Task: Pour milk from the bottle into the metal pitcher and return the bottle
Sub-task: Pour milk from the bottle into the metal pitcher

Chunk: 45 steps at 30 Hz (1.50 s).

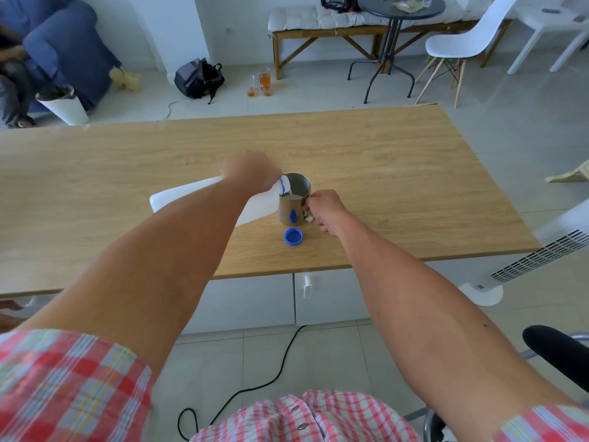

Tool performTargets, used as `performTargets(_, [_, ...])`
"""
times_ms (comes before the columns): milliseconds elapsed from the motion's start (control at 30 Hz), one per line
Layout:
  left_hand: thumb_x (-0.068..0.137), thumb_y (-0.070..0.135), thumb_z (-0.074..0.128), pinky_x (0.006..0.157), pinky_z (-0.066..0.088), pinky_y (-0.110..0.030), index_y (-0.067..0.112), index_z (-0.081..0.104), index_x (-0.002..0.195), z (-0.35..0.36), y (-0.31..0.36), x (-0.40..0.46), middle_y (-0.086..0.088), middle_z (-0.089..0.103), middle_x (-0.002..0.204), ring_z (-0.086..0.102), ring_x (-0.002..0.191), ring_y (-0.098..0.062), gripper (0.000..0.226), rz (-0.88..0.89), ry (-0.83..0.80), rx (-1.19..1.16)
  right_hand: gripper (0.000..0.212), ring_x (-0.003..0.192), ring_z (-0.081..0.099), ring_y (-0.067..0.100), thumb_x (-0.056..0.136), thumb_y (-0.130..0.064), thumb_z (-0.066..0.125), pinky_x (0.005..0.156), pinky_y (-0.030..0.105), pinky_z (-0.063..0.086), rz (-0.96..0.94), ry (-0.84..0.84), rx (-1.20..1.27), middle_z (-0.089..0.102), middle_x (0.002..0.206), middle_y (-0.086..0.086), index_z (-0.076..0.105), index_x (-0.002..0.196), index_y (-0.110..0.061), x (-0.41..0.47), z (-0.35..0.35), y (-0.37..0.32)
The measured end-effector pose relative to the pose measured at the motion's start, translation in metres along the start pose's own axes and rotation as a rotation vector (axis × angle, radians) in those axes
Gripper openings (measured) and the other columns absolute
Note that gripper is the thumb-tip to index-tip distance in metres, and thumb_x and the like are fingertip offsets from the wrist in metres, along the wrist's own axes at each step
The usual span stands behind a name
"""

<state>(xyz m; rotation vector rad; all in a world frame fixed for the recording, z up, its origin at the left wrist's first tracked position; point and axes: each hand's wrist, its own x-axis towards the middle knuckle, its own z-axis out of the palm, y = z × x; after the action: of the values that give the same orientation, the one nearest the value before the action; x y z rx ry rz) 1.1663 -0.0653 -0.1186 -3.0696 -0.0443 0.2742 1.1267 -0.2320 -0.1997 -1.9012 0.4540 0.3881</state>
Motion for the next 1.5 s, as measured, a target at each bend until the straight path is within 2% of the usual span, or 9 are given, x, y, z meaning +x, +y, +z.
performTargets(167, [0.097, 0.043, 0.04, 0.066, 0.043, -0.036, 0.015, 0.051, 0.077, -0.0009, 0.0011, -0.0005, -0.005, 0.057, 0.081, 0.05, 0.064, -0.023, 0.037, -0.005, -0.005, -0.003, 0.027, 0.037, 0.029, 0.01, 0.097, -0.004, 0.042, 0.033, 0.015, 0.021, 0.002, 0.004, 0.011, 0.051, 0.072, 0.007, 0.064, 0.083, -0.012, -0.0007, -0.0002, -0.0005])
performTargets(367, [0.098, 0.042, 0.04, 0.066, 0.042, -0.036, 0.014, 0.058, 0.087, -0.0024, 0.0016, -0.0019, -0.005, 0.056, 0.081, 0.049, 0.064, -0.023, 0.035, -0.015, -0.021, -0.008, 0.027, 0.04, 0.03, 0.011, 0.096, -0.004, 0.042, 0.033, 0.015, 0.021, 0.009, 0.011, 0.011, 0.053, 0.074, 0.007, 0.065, 0.085, -0.012, -0.0002, 0.0008, -0.0011])
performTargets(500, [0.098, 0.042, 0.041, 0.067, 0.042, -0.036, 0.014, 0.061, 0.095, -0.0035, 0.0017, -0.0027, -0.005, 0.055, 0.082, 0.052, 0.067, -0.023, 0.035, -0.008, -0.023, -0.004, 0.027, 0.032, 0.029, 0.009, 0.095, -0.004, 0.041, 0.034, 0.014, 0.02, 0.016, 0.011, 0.016, 0.055, 0.077, 0.009, 0.064, 0.084, -0.013, 0.0009, 0.0013, -0.0006])
performTargets(567, [0.098, 0.04, 0.041, 0.069, 0.043, -0.036, 0.014, 0.062, 0.095, -0.0037, 0.0015, -0.0029, -0.005, 0.055, 0.082, 0.054, 0.071, -0.024, 0.034, -0.005, -0.019, 0.0, 0.026, 0.03, 0.028, 0.009, 0.094, -0.003, 0.041, 0.034, 0.013, 0.02, 0.019, 0.015, 0.017, 0.057, 0.079, 0.01, 0.063, 0.085, -0.012, 0.0012, 0.0009, -0.0004])
performTargets(867, [0.098, 0.041, 0.04, 0.065, 0.042, -0.034, 0.014, 0.063, 0.092, -0.002, 0.0025, -0.0015, -0.004, 0.057, 0.081, 0.05, 0.064, -0.022, 0.036, -0.003, -0.012, 0.014, 0.026, 0.032, 0.029, 0.008, 0.095, -0.003, 0.042, 0.031, 0.012, 0.021, 0.018, 0.005, 0.03, 0.059, 0.08, 0.01, 0.065, 0.086, -0.011, -0.0011, -0.0006, -0.001])
performTargets(1167, [0.098, 0.039, 0.041, 0.07, 0.045, -0.035, 0.014, 0.062, 0.092, -0.0024, 0.0026, -0.0025, -0.005, 0.056, 0.081, 0.049, 0.064, -0.023, 0.034, -0.004, -0.012, 0.013, 0.027, 0.028, 0.029, 0.006, 0.095, -0.004, 0.042, 0.031, 0.011, 0.02, 0.02, 0.013, 0.018, 0.058, 0.079, 0.009, 0.065, 0.085, -0.013, 0.0004, 0.0008, -0.0006])
performTargets(1300, [0.098, 0.039, 0.041, 0.069, 0.044, -0.036, 0.014, 0.061, 0.093, -0.0028, 0.003, -0.003, -0.005, 0.056, 0.081, 0.051, 0.064, -0.023, 0.033, 0.002, -0.01, 0.022, 0.028, 0.032, 0.03, 0.008, 0.095, -0.004, 0.042, 0.031, 0.012, 0.021, 0.023, 0.017, 0.009, 0.059, 0.079, 0.008, 0.065, 0.082, -0.013, 0.0006, 0.0008, -0.0005])
performTargets(1400, [0.098, 0.039, 0.04, 0.073, 0.045, -0.037, 0.014, 0.061, 0.095, -0.003, 0.0032, -0.0034, -0.005, 0.057, 0.082, 0.055, 0.072, -0.025, 0.033, 0.0, -0.016, 0.029, 0.029, 0.029, 0.029, 0.006, 0.095, -0.003, 0.041, 0.031, 0.013, 0.02, 0.02, 0.016, 0.008, 0.059, 0.078, 0.008, 0.065, 0.083, -0.013, 0.0, 0.0011, -0.0003])
performTargets(1500, [0.098, 0.038, 0.04, 0.071, 0.045, -0.036, 0.014, 0.061, 0.095, -0.0035, 0.0035, -0.0037, -0.005, 0.057, 0.082, 0.053, 0.069, -0.024, 0.032, 0.002, -0.017, 0.028, 0.027, 0.024, 0.029, 0.005, 0.096, -0.003, 0.042, 0.032, 0.011, 0.019, 0.022, 0.012, 0.008, 0.056, 0.074, 0.007, 0.065, 0.085, -0.013, -0.0011, 0.0013, -0.001])
